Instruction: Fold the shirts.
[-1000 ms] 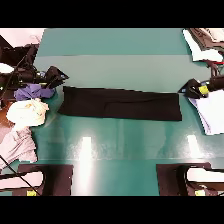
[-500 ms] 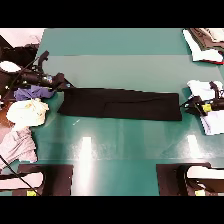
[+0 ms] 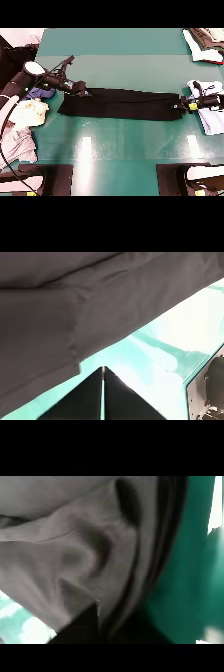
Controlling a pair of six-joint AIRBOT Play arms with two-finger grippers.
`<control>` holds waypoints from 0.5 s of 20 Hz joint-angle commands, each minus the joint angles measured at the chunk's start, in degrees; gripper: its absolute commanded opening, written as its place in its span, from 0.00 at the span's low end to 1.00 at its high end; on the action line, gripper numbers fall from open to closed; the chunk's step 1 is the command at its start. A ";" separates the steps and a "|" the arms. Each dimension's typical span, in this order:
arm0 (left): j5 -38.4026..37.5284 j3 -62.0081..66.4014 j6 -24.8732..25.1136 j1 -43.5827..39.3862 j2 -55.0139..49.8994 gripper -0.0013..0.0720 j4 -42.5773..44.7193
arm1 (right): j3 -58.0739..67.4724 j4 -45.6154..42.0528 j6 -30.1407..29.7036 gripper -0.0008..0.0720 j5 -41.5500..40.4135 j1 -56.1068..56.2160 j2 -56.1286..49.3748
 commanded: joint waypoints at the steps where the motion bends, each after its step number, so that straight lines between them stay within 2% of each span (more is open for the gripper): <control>1: 5.81 0.02 -4.02 -5.81 -0.20 0.05 1.75 | 0.15 1.14 -3.23 0.04 0.55 1.60 1.14; 6: 10.82 5.33 -6.16 -13.53 -7.06 0.05 1.46 | 2.51 3.32 -1.53 0.03 3.17 2.84 11.52; 10: 10.84 14.95 -7.21 -18.25 -17.27 0.05 0.48 | 13.84 3.34 4.52 0.03 8.11 9.29 17.07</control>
